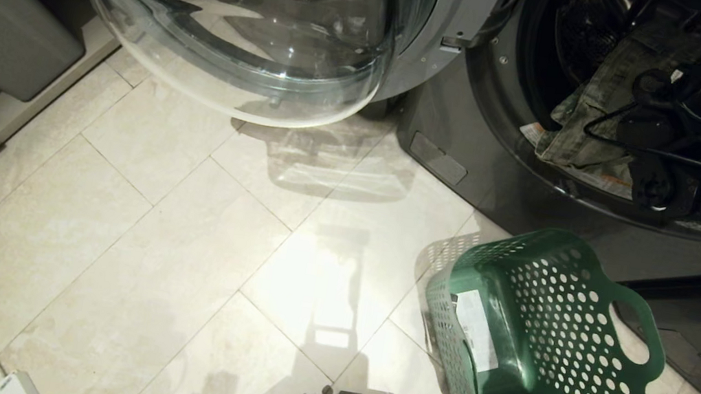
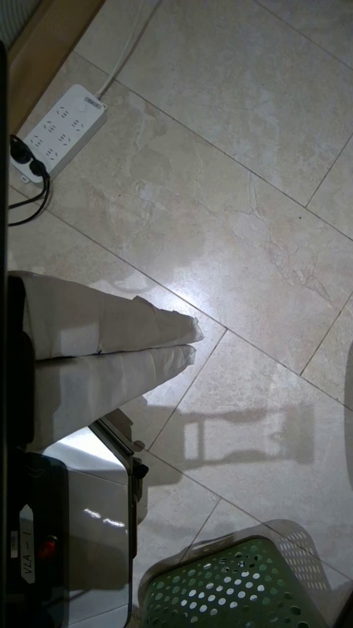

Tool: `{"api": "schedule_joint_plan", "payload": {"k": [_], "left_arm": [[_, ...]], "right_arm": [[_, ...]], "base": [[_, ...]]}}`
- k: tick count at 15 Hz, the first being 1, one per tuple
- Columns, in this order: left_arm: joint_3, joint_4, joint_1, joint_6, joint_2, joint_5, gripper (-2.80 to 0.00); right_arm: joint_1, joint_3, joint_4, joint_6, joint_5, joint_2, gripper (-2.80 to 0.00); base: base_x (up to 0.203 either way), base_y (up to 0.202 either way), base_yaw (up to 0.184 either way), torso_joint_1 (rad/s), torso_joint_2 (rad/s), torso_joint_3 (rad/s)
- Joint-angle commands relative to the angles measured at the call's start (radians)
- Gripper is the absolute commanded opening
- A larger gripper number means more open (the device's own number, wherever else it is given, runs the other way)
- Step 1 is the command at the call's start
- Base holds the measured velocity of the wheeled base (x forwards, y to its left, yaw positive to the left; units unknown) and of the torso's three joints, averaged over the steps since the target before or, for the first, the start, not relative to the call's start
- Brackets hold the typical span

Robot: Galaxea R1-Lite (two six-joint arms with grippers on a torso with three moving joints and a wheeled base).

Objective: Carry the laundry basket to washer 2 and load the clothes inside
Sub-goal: Place the clothes into the washing machine

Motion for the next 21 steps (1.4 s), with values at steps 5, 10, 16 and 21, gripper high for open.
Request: {"api": "schedule_joint_plan", "payload": {"k": [5, 10, 16, 21], "left_arm": [[0.000, 0.000, 0.000, 0.000, 0.001, 0.000, -2.80], [0.000, 0.000, 0.000, 0.000, 0.001, -0.001, -2.80], [0.000, 0.000, 0.000, 0.000, 0.001, 0.000, -2.80], [0.000, 0.000, 0.000, 0.000, 0.001, -0.001, -2.80]], "right_arm": [[0.020, -0.013, 0.258, 0.059, 0.017, -0.024, -2.80], [0.031, -0.034, 0.297, 0.051, 0.179, 0.001, -2.80], [0.032, -0.033, 0.325, 0.053, 0.398, -0.010, -2.80], [0.037, -0.032, 0.228, 0.057, 0.591, -0.016, -2.80]], "base": [[0.000, 0.000, 0.000, 0.000, 0.00, 0.000], [0.000, 0.000, 0.000, 0.000, 0.00, 0.000], [0.000, 0.000, 0.000, 0.000, 0.00, 0.000], [0.000, 0.000, 0.000, 0.000, 0.00, 0.000]]}}
